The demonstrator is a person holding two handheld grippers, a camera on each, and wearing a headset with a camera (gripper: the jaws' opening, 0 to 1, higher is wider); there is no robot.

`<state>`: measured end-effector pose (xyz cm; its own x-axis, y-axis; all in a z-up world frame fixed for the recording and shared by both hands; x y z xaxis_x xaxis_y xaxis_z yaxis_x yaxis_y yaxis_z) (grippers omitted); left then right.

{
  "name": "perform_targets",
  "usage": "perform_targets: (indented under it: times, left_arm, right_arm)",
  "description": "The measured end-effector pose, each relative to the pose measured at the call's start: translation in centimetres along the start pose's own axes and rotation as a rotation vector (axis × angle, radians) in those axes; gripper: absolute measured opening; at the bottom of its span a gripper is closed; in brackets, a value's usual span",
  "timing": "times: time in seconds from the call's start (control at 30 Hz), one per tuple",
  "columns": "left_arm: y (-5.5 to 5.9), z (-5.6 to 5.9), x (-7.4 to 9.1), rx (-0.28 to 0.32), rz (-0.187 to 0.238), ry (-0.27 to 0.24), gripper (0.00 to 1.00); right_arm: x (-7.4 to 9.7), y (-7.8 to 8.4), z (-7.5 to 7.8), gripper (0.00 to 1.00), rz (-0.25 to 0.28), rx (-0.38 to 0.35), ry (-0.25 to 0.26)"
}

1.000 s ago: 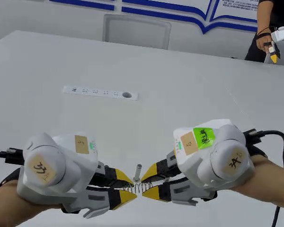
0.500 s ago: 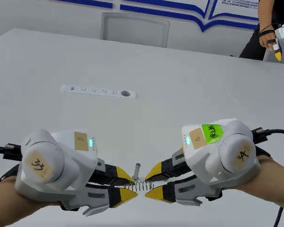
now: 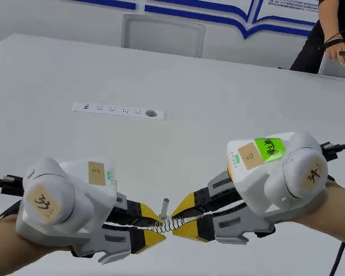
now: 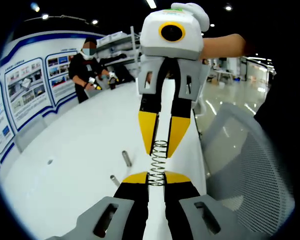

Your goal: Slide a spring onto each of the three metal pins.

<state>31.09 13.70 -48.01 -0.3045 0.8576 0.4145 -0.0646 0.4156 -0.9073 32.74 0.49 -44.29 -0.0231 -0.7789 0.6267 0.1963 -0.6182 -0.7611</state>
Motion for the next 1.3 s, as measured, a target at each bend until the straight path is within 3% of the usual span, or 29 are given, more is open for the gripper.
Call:
perform_targets:
  times: [0.17, 0.3, 0.97, 1.17, 1.3]
  left_arm:
    - [-0.4, -0.2, 0.4, 0.008, 0.023, -0.006, 0.1]
    - [-0.6, -0.3, 0.5, -0.014, 0.018, -0.009, 0.1]
    - [-0.3, -0.8, 0.7, -0.009, 0.031, -0.005, 0.1]
    - [-0.5, -0.6, 0.4, 0.003, 0.055, -0.007, 0.1]
    - [-0.9, -0.7, 0.2, 0.011, 0.078, -0.014, 0.1]
  right_arm:
    - [0.4, -0.4, 0.2, 0.1, 0.039, -0.03, 0.008]
    - [0.4, -0.6, 0.4, 0.1, 0.036, -0.027, 0.009]
    - [-0.1, -1.5, 0.8, 0.11, 0.1, -0.076, 0.019]
    - [-0.2, -2.7, 1.1, 0.11, 0.194, -0.112, 0.021]
    - [-0.3, -3.1, 1.3, 0.11, 0.231, -0.139, 0.025]
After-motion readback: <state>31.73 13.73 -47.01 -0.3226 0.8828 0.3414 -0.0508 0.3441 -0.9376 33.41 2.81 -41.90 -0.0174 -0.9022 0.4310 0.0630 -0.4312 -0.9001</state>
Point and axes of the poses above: the centre of the closed fingertips' face, and the gripper's own axes: x roughly backward along the fingers, z roughly to its right, y roughly out of its underside, the point moved 9 cm from there along x, roughly backward along the fingers, and after that the axes turned 5 degrees about z, right-handed, at the moved point
